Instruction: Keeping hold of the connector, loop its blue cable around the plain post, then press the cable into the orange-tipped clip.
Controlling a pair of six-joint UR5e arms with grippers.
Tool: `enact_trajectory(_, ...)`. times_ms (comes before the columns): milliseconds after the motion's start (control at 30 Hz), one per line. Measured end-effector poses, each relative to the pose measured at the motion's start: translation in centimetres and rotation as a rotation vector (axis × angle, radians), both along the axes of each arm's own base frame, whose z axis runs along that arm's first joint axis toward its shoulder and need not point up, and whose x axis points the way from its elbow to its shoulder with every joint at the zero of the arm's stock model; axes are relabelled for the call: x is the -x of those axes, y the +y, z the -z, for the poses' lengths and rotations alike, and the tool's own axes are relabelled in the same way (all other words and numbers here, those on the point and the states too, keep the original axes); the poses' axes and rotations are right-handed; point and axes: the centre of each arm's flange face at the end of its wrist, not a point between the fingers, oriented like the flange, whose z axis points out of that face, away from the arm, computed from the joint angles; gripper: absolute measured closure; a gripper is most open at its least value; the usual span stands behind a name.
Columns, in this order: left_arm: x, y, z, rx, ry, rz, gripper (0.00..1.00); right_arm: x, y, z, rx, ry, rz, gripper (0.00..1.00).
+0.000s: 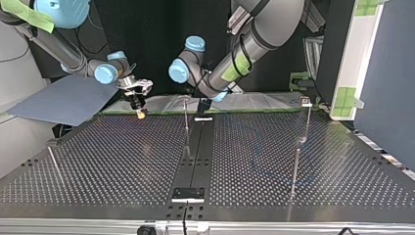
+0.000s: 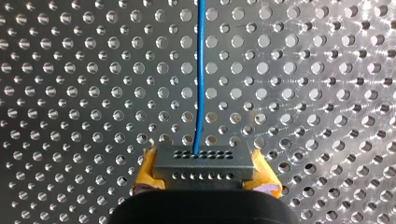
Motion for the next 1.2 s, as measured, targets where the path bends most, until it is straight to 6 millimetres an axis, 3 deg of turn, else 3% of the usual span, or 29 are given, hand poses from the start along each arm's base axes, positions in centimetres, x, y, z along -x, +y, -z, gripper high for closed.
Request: enact_trajectory(1200,0.23,-0.22,0.0,0.024,0.003,-0.01,0.0,-0.2,0.12,0.01,-0.001,0.0,-0.007,1.0)
